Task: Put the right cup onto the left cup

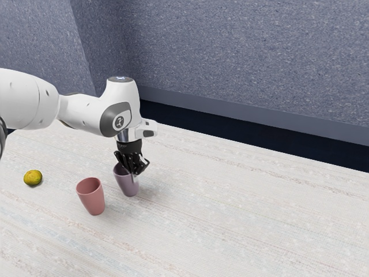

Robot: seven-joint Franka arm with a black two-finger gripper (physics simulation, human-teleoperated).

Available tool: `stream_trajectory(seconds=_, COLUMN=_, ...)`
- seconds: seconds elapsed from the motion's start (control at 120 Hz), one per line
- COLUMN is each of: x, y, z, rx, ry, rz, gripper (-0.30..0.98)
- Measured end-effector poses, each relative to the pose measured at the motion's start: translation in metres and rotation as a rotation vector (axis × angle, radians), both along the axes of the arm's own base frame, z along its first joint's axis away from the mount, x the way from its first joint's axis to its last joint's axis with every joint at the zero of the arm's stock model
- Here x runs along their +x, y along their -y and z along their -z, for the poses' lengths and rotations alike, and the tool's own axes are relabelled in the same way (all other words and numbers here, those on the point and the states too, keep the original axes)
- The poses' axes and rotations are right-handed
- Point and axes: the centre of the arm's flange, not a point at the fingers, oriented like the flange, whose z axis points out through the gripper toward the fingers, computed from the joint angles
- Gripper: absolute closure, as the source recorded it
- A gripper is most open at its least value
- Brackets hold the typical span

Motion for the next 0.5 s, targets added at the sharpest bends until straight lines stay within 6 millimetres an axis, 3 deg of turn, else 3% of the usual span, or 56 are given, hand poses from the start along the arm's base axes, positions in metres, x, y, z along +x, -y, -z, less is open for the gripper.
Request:
stream_trajectory(seconds=0.217, x=0.0, y=-0.002, z=-0.022, rx=0.006, ry=0.036, rz=0.002, gripper=0.77)
stream_trajectory(seconds=0.5, x=-0.006, y=-0.006, z=-0.088, rx=0.003, ry=0.123, rz=-0.004, gripper=0.78)
